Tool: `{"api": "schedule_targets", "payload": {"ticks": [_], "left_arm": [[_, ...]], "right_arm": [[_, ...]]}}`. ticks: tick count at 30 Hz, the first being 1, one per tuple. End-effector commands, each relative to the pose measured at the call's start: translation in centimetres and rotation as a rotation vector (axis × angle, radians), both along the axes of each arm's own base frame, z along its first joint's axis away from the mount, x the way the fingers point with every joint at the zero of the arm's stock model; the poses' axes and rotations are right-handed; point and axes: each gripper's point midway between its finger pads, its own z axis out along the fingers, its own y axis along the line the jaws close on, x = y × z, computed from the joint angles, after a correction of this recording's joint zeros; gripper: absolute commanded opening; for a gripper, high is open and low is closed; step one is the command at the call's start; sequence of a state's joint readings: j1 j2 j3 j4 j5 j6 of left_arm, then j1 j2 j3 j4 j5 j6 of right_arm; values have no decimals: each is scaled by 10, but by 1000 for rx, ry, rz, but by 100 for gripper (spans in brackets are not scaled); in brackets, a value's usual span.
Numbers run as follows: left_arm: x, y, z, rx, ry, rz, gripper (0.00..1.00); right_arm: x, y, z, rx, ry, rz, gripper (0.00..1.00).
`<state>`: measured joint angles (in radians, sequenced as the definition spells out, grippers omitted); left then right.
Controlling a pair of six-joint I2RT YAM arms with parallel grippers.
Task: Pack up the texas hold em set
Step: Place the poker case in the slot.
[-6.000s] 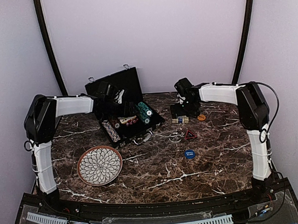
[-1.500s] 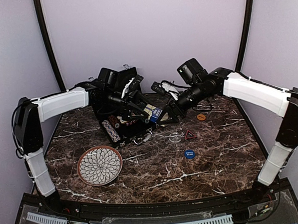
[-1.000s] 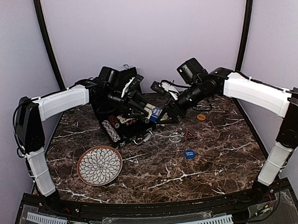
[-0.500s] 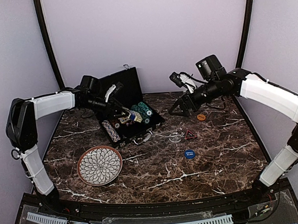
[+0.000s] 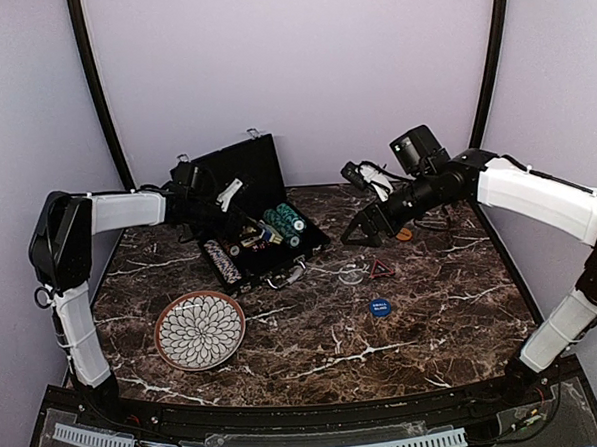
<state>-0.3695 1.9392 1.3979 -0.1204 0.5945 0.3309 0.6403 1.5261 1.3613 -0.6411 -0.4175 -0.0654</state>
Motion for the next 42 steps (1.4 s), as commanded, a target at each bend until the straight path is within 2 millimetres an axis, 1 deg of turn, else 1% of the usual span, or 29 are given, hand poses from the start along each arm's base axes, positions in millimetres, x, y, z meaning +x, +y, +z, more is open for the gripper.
{"api": "schedule_targets", "payload": {"ticks": [1,8,16,21,27,35,37,42], "left_arm": [[12,-7,5,-13,-53,11,0],[11,-18,-19,22,-24,-3,0],[8,-22,-38,77,-26,-2,0],[1,-26,-41,84,-14,-20,0],[1,-23,-31,81,-40,1,0],[-5,-19,-4,74,-78,11,0],[-7,-18,0,73,-82,10,0],[-11,-16,0,86,-64,4,0]], "right_arm": [[4,-4,12,29,-41,-31,89],[6,-9,7,13,-34,-47,88],[8,-11,2,3,-26,-55,88],[9,-11,-3,-2,-15,-54,87],[8,-11,-11,-9,1,-51,87],[9,-11,-17,-15,14,-49,86],[10,-10,-20,-19,19,-48,86],[10,-10,-26,-28,33,-43,86]]}}
